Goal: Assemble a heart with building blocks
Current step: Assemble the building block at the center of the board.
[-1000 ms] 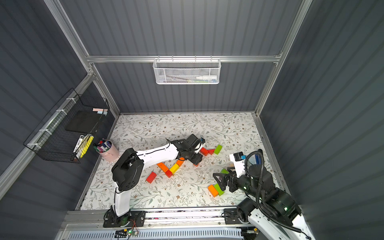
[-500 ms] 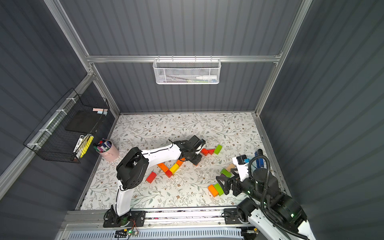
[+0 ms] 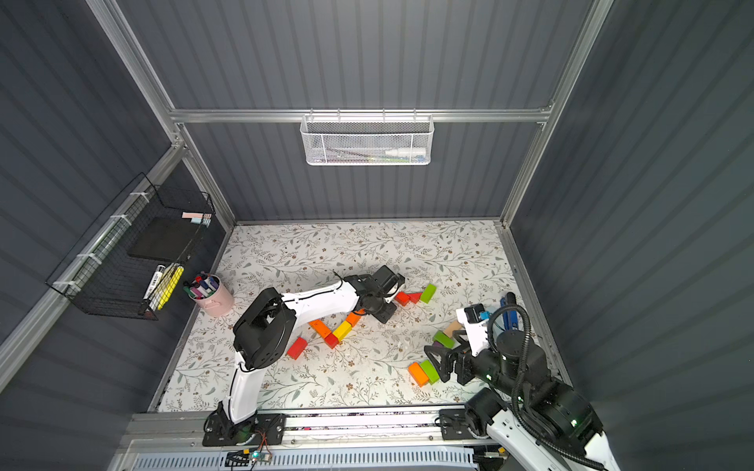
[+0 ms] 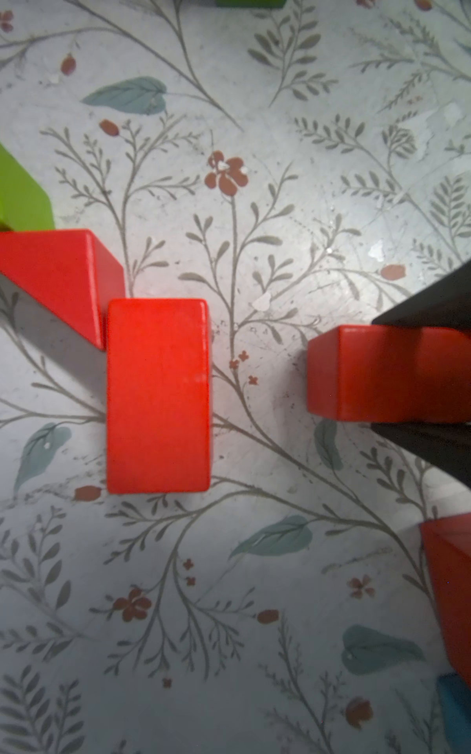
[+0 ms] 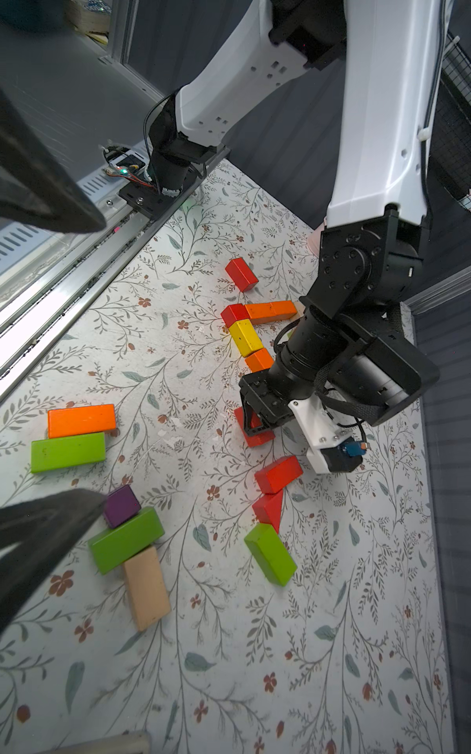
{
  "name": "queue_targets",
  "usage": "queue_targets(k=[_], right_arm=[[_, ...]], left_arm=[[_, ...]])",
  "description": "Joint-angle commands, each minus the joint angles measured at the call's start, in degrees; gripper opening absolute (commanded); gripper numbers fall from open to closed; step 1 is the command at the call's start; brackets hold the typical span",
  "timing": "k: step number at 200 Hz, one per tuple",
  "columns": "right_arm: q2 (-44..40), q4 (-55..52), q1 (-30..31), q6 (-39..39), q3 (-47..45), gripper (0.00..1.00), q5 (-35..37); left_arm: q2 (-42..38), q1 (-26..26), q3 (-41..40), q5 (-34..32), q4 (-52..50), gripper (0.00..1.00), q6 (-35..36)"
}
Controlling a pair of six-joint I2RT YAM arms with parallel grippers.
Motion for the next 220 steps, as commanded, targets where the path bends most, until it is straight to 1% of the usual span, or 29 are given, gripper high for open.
queue_targets(k=[1,52,103,220], right_arm=[[-0.85,-0.05,0.17,-0.59,-0.77,0.99,0.38],[-1.07,0.09,0.21,-0.53,-0.96,0.99,0.24],[-0.99,0.50,0.10,-0.51,-1.13,0.98,0.27],[-1.38,0.45,0.14,-0.33,-1.31,0.98,0.49]], left_arm=[[1.44,-0.31,2.54,-1.51,-1.83,0.31,1.25],[3.31,-0.30,5.38,-1.51,-2.78,0.29,1.78],[4.72,-0.11,6.11,-1.75,-2.84,0.29,0.38],[5.29,1.51,6.15,-2.61,-1.88,0.29,1.08]])
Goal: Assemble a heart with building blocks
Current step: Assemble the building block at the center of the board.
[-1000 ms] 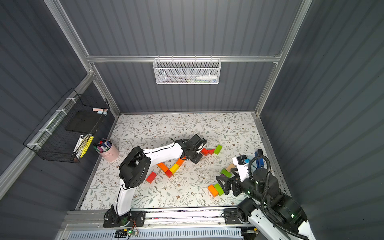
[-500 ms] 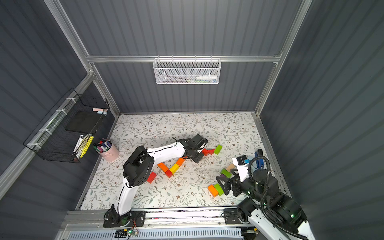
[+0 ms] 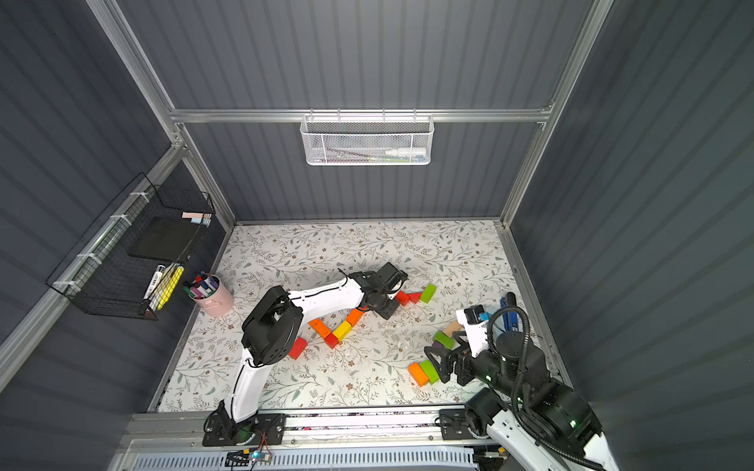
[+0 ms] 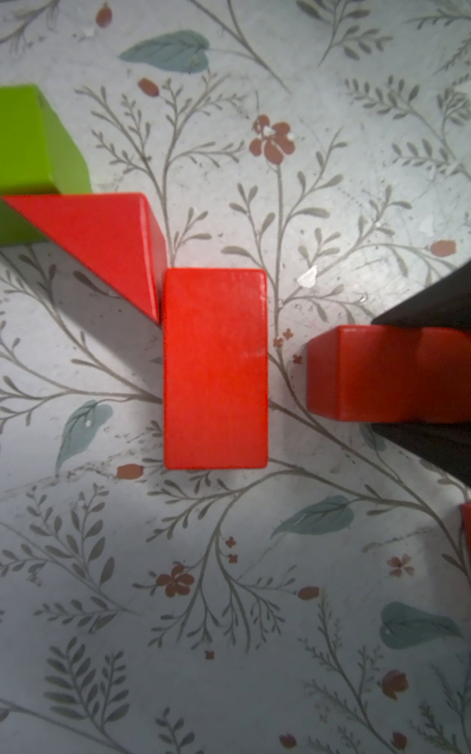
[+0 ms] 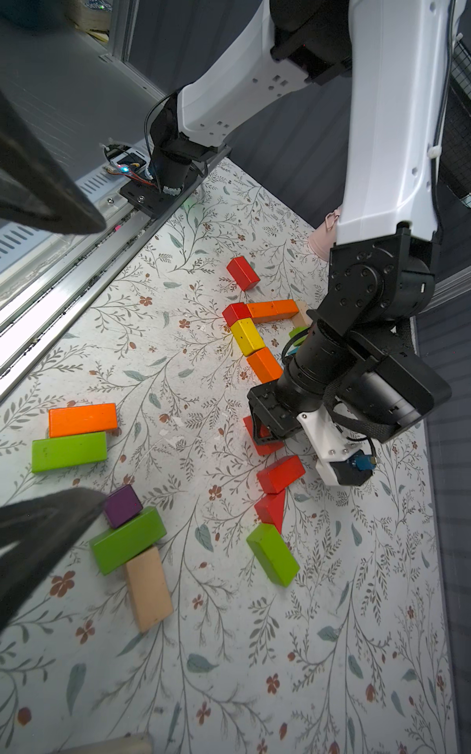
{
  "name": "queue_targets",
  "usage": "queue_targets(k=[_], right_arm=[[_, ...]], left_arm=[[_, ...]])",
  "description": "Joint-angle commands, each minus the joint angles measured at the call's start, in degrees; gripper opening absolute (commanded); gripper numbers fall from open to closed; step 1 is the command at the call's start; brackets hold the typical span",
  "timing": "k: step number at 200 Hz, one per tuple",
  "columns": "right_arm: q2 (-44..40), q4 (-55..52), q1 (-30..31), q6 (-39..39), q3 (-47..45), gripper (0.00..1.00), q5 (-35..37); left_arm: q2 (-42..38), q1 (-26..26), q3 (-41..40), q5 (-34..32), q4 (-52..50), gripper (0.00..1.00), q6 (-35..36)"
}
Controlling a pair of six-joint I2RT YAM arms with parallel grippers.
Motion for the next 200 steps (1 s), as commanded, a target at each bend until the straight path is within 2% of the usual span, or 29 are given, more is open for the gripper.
queue_targets(k=[1,200], right_arm=[[-0.70,0.32,0.11,-0.33,-0.43,0.98,0.49],[-0.62,0.27,0.17,-0.17,-0.61,0.98,0.58]], left_arm=[[1.54,0.62,1.54,-0.90,-0.22,0.29,0.53],[3.65,2.06,2.96,0.29,1.26,0.29,1.24]])
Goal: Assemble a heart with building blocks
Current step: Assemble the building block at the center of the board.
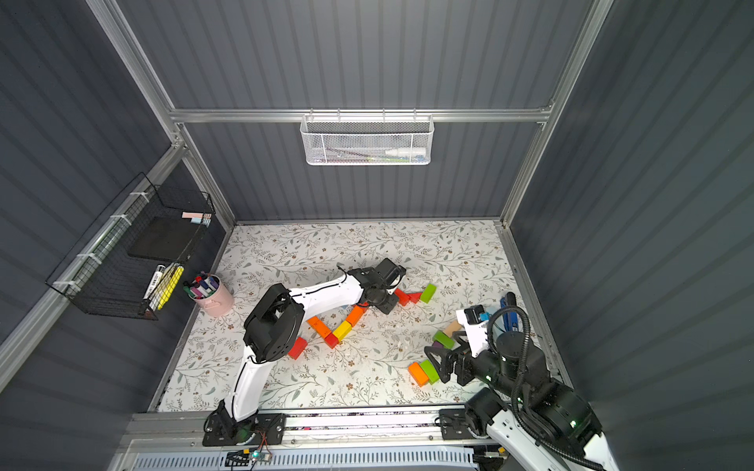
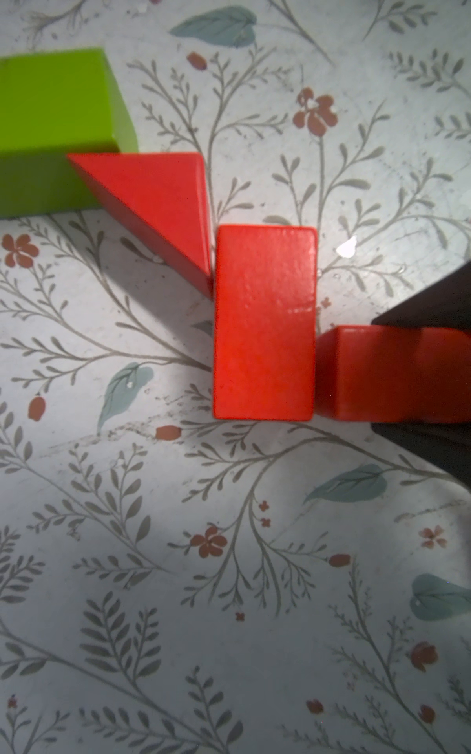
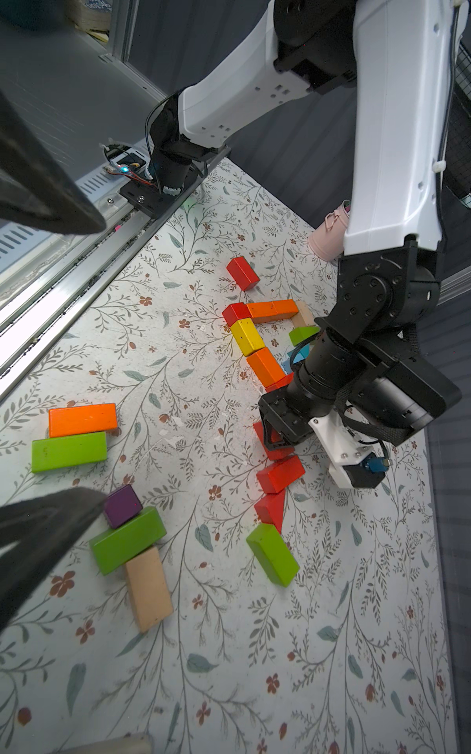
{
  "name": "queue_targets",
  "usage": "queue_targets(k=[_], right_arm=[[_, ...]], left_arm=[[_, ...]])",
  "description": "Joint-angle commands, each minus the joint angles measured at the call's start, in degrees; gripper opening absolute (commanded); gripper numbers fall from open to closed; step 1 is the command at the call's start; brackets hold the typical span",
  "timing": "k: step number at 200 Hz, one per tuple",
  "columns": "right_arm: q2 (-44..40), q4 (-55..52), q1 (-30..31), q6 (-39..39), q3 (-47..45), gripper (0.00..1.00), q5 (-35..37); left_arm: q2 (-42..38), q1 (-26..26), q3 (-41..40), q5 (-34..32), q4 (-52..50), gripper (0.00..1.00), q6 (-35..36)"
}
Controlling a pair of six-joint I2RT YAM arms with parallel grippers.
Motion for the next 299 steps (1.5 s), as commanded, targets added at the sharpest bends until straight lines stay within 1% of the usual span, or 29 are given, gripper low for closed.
queue_targets(k=[1,127,154,188,227,243,275,293,299], right_arm=[[-0.55,0.34,0.17,-0.18,-0.57,0.98,0.56],[-0.31,0.19,0.16,-0.12,-0.65,0.98,0.49],[-0.23,0.24,0.16,-0.15,-0.65,0.98,0.52],[-0.31,0.17,0.14,-0.09,-0.57,0.98,0.55],[0.40,-0.30,0.17,0.31,0.23,0.98,1.73],[1.81,-1.41,0.12,0.81,1.48,0.98,3.10],[4.70,-1.63,0.15,3.79,2.38,0.97,5.74],[7.28,-1.57,0.11,8.40,2.69,0.96,10.08],[8.39,-1.82,0.14,10.54,2.60,0.96,12.15]], left_arm=[[2.11,0.53,1.06,0.23,-0.04,0.29,1.24],[2.28,0.51,0.81,0.84,0.76,0.30,1.64],[2.37,0.53,0.71,0.86,0.84,0.35,1.76],[2.13,0.51,0.67,0.60,0.76,0.38,1.69],[0.87,0.58,0.75,0.18,-0.03,0.51,1.30],[-0.86,0.51,-0.15,-0.56,-0.03,0.61,0.76],[-5.66,0.50,-0.52,-2.19,-1.20,0.77,0.06],[-8.93,0.52,0.26,-2.44,-2.60,0.89,0.14],[-10.23,0.58,0.40,-2.24,-2.79,0.96,0.14]])
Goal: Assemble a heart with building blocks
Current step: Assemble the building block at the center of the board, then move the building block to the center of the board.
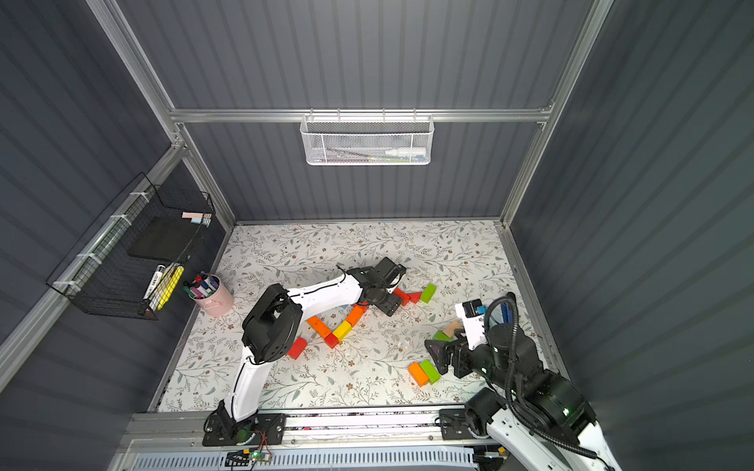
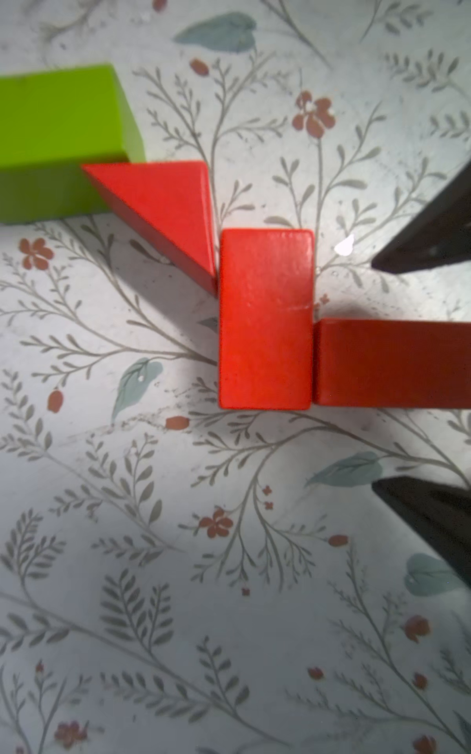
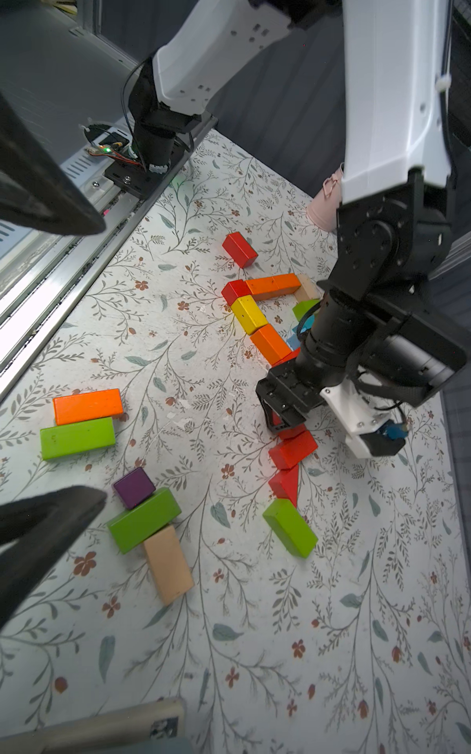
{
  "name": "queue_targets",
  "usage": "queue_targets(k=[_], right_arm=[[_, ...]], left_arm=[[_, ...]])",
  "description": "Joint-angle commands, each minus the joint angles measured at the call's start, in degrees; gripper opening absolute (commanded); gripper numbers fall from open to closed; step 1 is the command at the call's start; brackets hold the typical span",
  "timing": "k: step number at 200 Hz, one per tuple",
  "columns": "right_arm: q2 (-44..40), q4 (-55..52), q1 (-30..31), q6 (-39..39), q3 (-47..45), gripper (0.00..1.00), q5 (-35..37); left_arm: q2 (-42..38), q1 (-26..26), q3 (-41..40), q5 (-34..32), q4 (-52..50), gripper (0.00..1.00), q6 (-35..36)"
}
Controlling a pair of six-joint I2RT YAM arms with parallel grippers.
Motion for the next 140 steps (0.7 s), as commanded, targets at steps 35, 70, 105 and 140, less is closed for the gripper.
queue_targets(k=[35,70,105,140], right_arm=[[13.85,-3.52,-0.17,15.57,1.29,0.94,14.23],[21.99,-1.35,-3.89,19.38,-0.02,0.87,18.24],[24.85,5.41,-13.10,19.19,-5.37,0.74,13.09],[28.72,10.86,-19.44,18.53,-11.30,0.65,12.55]], left_arm=[[-14.48,1.90,0.50,7.90,-0.75,0.99,3.15],[-22.03,7.79,-1.50,22.22,2.99,0.99,8.22],[-31.08,11.47,-7.17,28.35,8.49,0.99,12.04],[-38.19,11.78,-14.27,30.63,14.61,0.99,13.42]])
